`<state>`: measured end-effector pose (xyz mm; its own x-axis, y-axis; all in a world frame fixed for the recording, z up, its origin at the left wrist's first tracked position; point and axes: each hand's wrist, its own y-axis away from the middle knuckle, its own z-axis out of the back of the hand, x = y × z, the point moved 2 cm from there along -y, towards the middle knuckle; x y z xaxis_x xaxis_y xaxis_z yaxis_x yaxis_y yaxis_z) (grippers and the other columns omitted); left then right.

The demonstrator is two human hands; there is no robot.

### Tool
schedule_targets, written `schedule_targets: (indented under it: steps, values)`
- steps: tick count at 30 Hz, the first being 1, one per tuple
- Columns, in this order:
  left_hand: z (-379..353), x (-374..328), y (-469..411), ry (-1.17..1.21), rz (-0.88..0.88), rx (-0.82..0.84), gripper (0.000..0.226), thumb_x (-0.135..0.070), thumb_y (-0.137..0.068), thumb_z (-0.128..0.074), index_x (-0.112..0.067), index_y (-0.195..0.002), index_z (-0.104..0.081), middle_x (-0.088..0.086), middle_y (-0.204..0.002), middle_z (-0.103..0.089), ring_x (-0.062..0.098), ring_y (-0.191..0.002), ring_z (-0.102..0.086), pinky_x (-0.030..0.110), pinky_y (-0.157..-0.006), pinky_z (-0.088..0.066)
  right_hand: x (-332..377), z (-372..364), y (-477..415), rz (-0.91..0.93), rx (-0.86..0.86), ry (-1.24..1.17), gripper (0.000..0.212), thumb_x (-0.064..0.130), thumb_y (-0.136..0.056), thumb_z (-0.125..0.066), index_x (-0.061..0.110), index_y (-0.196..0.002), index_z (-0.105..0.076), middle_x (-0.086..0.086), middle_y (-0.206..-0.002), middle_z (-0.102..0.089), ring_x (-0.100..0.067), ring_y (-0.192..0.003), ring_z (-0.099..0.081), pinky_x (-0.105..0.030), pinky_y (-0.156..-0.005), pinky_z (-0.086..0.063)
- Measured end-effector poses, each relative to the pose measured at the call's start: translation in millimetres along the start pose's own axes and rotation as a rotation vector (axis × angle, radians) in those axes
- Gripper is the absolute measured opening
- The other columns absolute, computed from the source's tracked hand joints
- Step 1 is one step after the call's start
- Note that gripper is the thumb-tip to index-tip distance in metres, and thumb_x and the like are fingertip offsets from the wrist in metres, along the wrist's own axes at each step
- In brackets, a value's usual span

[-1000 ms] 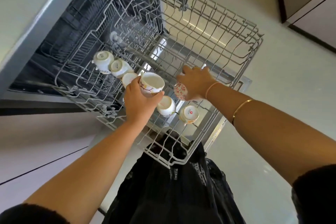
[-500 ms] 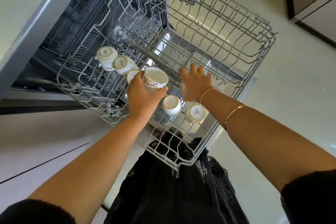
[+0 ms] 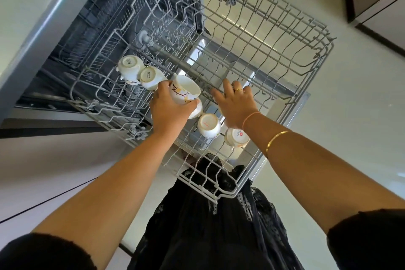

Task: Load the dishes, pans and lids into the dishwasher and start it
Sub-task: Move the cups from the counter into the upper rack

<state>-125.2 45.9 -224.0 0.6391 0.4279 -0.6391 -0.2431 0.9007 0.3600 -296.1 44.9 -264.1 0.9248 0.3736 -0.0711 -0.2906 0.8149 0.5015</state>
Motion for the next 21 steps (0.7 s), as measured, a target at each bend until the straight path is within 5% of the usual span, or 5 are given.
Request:
schedule_targets:
  steps: [5, 13, 21]
  values:
    - [4, -1, -8, -0.009, -0.019, 0.002, 0.069, -0.04, -0.059, -0.081, -0.025, -0.118, -0.047, 0.001, -0.115, -0.044, 0.024, -0.109, -0.046, 0.038, -0.085, -0.046, -11, 9, -7, -0.019, 0.041, -0.087, 0.102, 0.042, -0.069, -0.074, 0.025, -0.146, -0.01, -0.016, -0.148, -0.016, -0.04, -0.131, -0.028, -0.054, -0.098, -0.037]
    - [5, -16, -20, -0.017, -0.09, 0.032, 0.073, -0.036, -0.063, -0.083, -0.027, -0.125, -0.047, 0.006, -0.128, -0.036, 0.013, -0.099, -0.04, 0.018, -0.078, -0.034, 2, -13, 10, -0.009, -0.137, 0.043, 0.105, 0.047, -0.069, -0.071, 0.027, -0.149, -0.007, -0.019, -0.154, -0.014, -0.038, -0.13, -0.035, -0.054, -0.097, -0.037]
    - [3, -28, -47, -0.024, -0.201, -0.048, 0.089, -0.031, -0.061, -0.085, -0.014, -0.132, -0.036, 0.011, -0.133, -0.037, 0.021, -0.112, -0.044, 0.027, -0.083, -0.038, -7, -5, 17, -0.084, -0.065, -0.218, 0.086, 0.044, -0.073, -0.07, 0.022, -0.141, -0.02, -0.016, -0.133, -0.034, -0.038, -0.117, -0.041, -0.048, -0.083, -0.048]
